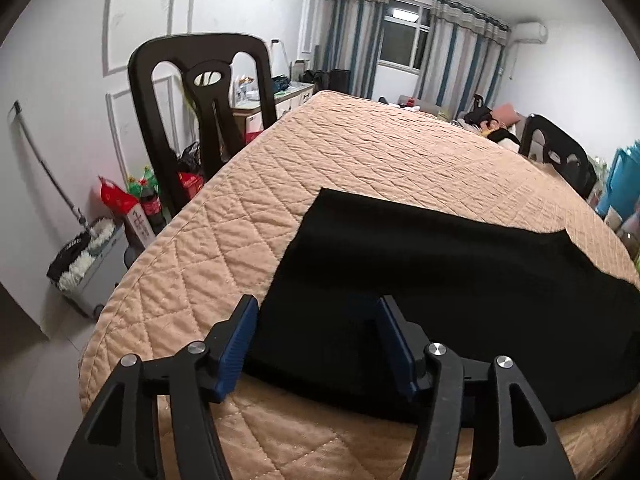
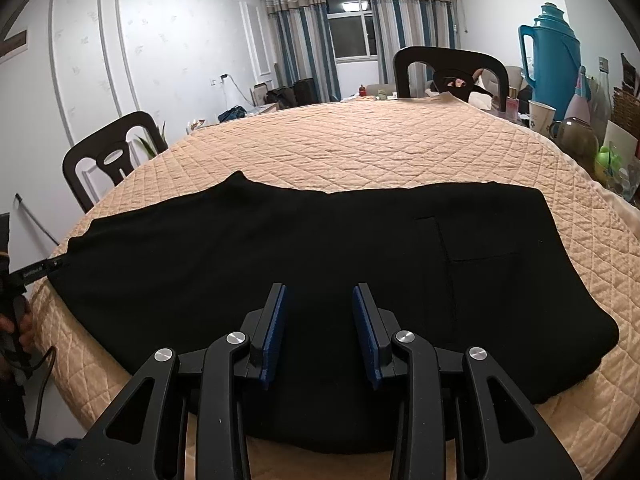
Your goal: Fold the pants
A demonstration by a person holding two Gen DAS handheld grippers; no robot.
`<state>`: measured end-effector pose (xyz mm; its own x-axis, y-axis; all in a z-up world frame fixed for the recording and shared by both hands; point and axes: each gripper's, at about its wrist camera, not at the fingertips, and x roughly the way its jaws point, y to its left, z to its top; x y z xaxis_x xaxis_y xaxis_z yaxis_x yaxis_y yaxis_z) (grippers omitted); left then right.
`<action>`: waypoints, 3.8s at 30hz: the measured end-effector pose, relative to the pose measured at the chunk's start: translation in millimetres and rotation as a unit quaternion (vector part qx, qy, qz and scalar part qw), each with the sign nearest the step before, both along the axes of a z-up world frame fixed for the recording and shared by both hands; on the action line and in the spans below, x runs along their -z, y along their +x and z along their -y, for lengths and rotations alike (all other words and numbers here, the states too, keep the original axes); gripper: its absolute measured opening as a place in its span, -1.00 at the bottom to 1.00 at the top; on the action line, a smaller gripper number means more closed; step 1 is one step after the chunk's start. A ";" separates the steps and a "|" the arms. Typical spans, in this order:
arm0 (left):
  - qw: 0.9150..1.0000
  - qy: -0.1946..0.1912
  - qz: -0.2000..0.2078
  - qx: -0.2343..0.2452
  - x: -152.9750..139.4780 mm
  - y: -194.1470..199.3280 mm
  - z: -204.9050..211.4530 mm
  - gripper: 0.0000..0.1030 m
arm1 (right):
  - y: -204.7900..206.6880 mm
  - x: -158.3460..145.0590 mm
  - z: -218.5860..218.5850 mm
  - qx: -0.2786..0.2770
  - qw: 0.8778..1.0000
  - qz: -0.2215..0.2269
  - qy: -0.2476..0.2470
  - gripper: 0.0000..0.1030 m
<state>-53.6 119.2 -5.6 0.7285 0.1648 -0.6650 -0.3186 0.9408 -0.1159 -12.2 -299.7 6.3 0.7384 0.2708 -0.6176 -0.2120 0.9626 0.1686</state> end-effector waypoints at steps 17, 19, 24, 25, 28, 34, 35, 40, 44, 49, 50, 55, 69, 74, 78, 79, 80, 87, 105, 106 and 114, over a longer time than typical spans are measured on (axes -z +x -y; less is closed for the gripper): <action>0.999 -0.029 0.014 0.028 -1.8 0.3 -1.0 -0.74 | 0.8 0.7 2.6 0.003 1.000 -0.001 0.015 -0.32; 0.999 -0.042 0.017 0.028 -3.1 0.0 -3.3 -0.75 | 1.2 -0.2 2.5 0.003 1.000 -0.001 0.018 -0.32; 0.998 -0.047 0.025 0.036 -9.2 0.6 1.8 -0.75 | 1.8 -1.1 3.3 0.004 1.000 -0.002 0.023 -0.32; 0.998 -0.048 0.027 0.039 -10.6 0.4 4.4 -0.75 | 1.9 -1.4 3.2 0.003 1.000 -0.002 0.024 -0.32; 0.997 -0.051 0.032 0.047 -14.2 2.1 9.4 -0.75 | 2.0 -2.3 1.1 0.000 1.000 -0.002 0.023 -0.32; 0.995 -0.055 0.037 0.069 -21.9 9.2 23.1 -0.75 | 2.5 -2.5 -5.0 -0.011 1.000 -0.001 0.021 -0.32; 0.995 -0.057 0.038 0.075 -23.2 11.2 25.9 -0.75 | 2.7 -2.2 -4.9 -0.012 1.000 -0.002 0.022 -0.32; 0.991 -0.066 0.041 0.104 -28.9 20.6 41.7 -0.75 | 3.4 -1.8 -6.1 -0.016 1.000 -0.002 0.026 -0.32; 0.986 -0.076 0.049 0.141 -38.5 32.2 62.8 -0.75 | 2.9 -3.8 -8.2 -0.022 0.999 0.002 0.030 -0.32; 0.973 -0.088 0.060 0.203 -53.1 50.9 103.4 -0.76 | 3.6 -5.7 -10.1 -0.027 0.999 0.005 0.036 -0.32; 0.968 -0.093 0.059 0.224 -53.9 54.4 116.6 -0.76 | 3.6 -6.1 -10.2 -0.028 0.999 0.006 0.039 -0.32; 0.944 -0.109 0.024 0.312 -37.4 61.0 178.1 -0.77 | 3.4 -6.6 -8.2 -0.031 0.998 0.004 0.054 -0.32; 0.929 -0.173 0.040 0.324 -38.5 42.7 144.8 -0.38 | 19.5 3.4 -29.3 -0.114 0.980 -0.054 0.154 -0.23; 0.952 -0.154 0.050 0.260 -35.3 41.8 109.8 -0.38 | 39.4 11.9 -58.9 -0.153 0.968 -0.098 0.171 -0.21; 0.958 -0.152 0.037 0.239 -21.2 42.5 98.6 -0.38 | 50.8 14.5 -77.5 -0.168 0.963 -0.123 0.172 -0.21; 0.958 -0.153 0.034 0.240 -17.7 42.5 99.6 -0.38 | 55.1 14.0 -82.5 -0.169 0.962 -0.132 0.172 -0.21; 0.958 -0.153 0.029 0.242 -13.8 41.8 100.8 -0.38 | 57.8 14.1 -84.7 -0.169 0.960 -0.139 0.173 -0.21; 0.956 -0.145 0.023 0.253 -4.3 34.9 105.6 -0.38 | 76.9 16.0 -97.2 -0.170 0.952 -0.163 0.194 -0.46; 0.946 -0.133 0.019 0.297 -4.2 20.5 130.1 -0.33 | 56.9 11.6 -49.5 -0.107 0.964 -0.111 0.215 -0.95; 0.945 -0.133 0.018 0.297 -5.1 21.5 132.9 -0.33 | 59.3 13.4 -50.0 -0.105 0.965 -0.113 0.212 -0.95; 0.955 -0.103 0.021 0.276 -19.3 47.1 125.9 -0.25 | 53.3 20.4 -43.6 -0.093 0.969 -0.123 0.194 -0.94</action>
<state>-6.5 -6.7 13.7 0.6940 -0.3831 -0.6095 0.2289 0.9201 -0.3177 41.1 -256.1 -14.1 0.4970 0.6322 -0.5945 -0.2833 0.7657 0.5774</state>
